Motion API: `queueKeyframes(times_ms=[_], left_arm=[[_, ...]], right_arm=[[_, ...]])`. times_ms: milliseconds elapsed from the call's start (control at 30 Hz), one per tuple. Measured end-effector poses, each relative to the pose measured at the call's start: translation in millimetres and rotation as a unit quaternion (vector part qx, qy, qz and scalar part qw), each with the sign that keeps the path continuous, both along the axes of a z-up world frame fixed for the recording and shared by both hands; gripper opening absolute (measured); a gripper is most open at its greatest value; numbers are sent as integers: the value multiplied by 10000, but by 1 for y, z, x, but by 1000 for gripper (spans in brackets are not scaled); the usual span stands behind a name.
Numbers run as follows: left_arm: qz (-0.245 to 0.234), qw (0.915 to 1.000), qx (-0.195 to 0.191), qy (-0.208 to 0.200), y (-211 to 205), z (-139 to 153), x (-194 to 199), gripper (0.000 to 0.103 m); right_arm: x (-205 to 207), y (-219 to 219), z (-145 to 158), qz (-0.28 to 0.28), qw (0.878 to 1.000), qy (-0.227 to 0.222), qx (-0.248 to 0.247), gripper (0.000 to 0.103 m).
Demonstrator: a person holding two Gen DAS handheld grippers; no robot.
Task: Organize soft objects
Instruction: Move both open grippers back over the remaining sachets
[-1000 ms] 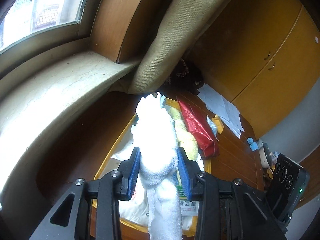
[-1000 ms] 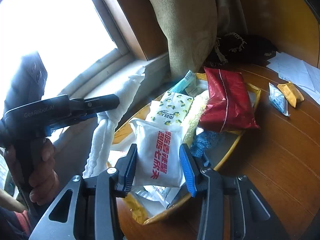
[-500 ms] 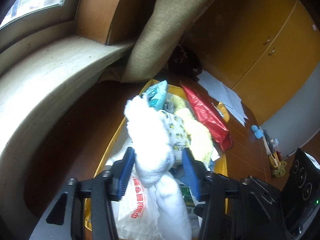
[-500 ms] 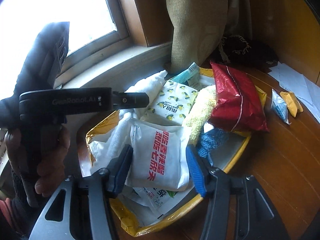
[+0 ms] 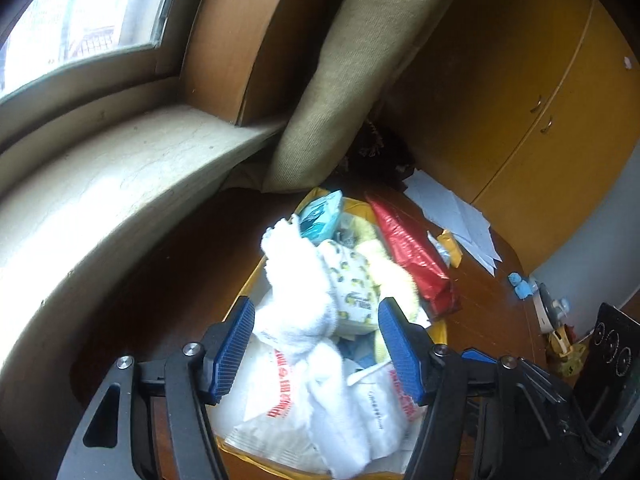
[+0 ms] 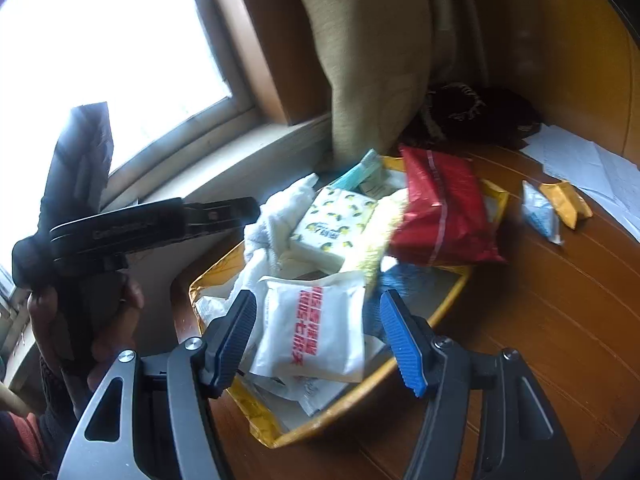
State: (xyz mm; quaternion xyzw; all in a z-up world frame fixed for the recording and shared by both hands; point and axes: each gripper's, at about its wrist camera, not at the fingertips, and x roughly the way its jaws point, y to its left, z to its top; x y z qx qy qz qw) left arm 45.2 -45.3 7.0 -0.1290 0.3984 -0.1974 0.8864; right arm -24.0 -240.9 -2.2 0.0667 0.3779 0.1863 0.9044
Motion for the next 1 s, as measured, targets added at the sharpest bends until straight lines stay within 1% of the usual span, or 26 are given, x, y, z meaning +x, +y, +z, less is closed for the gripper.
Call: queueKeyframes(times_ms=[133,300,400,500,567,733,833,1000], left_arm=[[-344,9992,-150,-160,-21,13,-14,67],[-817,9961,-295,-148,-54,22,-22,67],[-1067,9938,-246,-184,-77,25,-24,67],[-1274,9915,-232,-157,-97,26,-22,67],[-1339,9906,-236,-130,-107,25,-21,67],[-1456,9892,-166,-71,-123,18,-18,67],[-1475,9889,-189,7,-127,15,-14,67],[-1460,9891,-190,90,-126,10,-8,67]], right_arm=[[-7,-31,6,-137,9995,68,260,64],[-15,-73,12,-477,9978,78,458,64],[-15,-99,11,-727,9959,125,530,64],[-13,-123,3,-970,9931,321,583,64],[-9,-140,-3,-1071,9903,490,742,64],[8,-166,-13,-1391,9831,796,890,64],[26,-177,-19,-1507,9768,1022,1128,64],[58,-190,-27,-1830,9681,1225,1194,64]])
